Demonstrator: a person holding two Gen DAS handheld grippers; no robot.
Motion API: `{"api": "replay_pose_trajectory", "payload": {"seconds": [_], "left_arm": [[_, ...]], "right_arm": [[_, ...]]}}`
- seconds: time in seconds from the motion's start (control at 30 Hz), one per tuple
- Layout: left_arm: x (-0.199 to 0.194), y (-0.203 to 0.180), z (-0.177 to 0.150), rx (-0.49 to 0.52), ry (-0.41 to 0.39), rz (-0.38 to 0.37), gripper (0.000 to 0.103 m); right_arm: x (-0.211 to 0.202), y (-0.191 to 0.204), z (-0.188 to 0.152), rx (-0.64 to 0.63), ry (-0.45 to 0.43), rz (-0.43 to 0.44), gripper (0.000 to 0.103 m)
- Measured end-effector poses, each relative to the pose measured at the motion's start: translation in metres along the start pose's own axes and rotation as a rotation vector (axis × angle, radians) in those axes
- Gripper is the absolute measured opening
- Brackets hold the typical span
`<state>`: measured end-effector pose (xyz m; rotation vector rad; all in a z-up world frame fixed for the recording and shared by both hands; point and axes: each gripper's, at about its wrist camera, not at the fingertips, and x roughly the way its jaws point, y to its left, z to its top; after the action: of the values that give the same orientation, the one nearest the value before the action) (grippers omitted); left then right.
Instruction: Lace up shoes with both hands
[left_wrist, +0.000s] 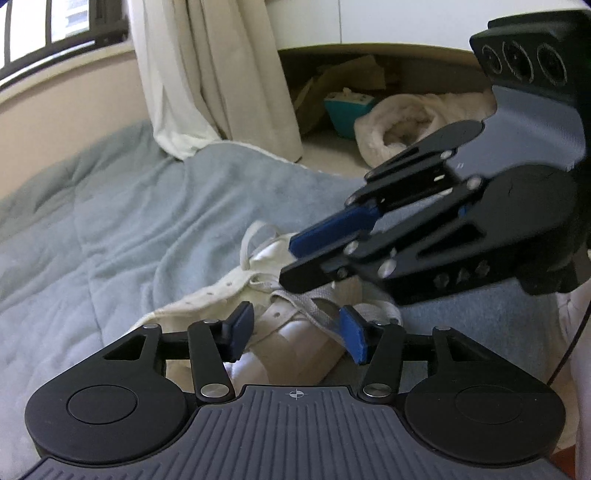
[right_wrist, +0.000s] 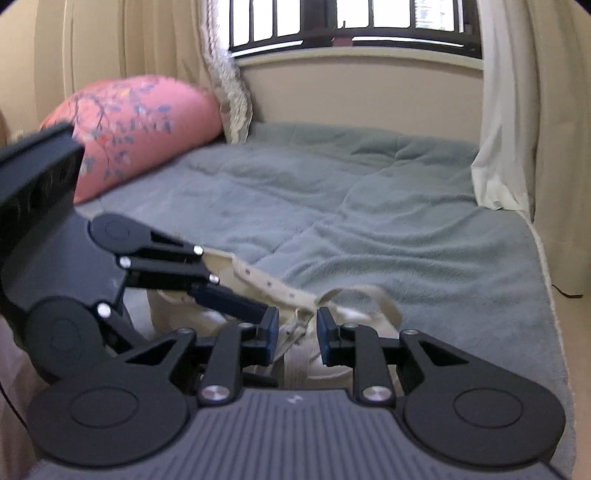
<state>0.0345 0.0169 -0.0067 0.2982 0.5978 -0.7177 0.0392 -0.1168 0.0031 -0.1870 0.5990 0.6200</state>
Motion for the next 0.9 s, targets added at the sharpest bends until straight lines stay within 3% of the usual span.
{"api": "replay_pose_trajectory", "payload": {"seconds": [0.07, 0.13, 0.43, 0.57, 0.73, 0.9], "left_arm": [[0.001, 0.001, 0.0, -0.008, 0.006, -0.014, 0.066], [0.002, 0.001, 0.0, -0.011, 0.01, -0.03, 0.073], [0.004, -0.005, 0.003, -0.008, 0.018, -0.049, 0.086], [0.006, -0.008, 0.001, 0.006, 0.019, -0.041, 0.087], [0.003, 0.011, 0.004, -0.159, -0.001, -0.101, 0.087], [0.004, 0.025, 0.003, -0.25, -0.001, -0.136, 0.087]], "right_arm": [[0.004, 0.005, -0.001, -0.016, 0.011, -0.002, 0.013], [0.007, 0.008, -0.004, -0.046, 0.019, -0.026, 0.012], [0.018, 0.005, -0.004, -0.064, 0.016, -0.056, 0.015], [0.028, 0.001, -0.001, -0.05, 0.032, -0.057, 0.012], [0.03, -0.023, 0.003, 0.134, 0.038, 0.005, 0.003], [0.028, -0.06, -0.007, 0.507, 0.044, 0.197, 0.003]]}}
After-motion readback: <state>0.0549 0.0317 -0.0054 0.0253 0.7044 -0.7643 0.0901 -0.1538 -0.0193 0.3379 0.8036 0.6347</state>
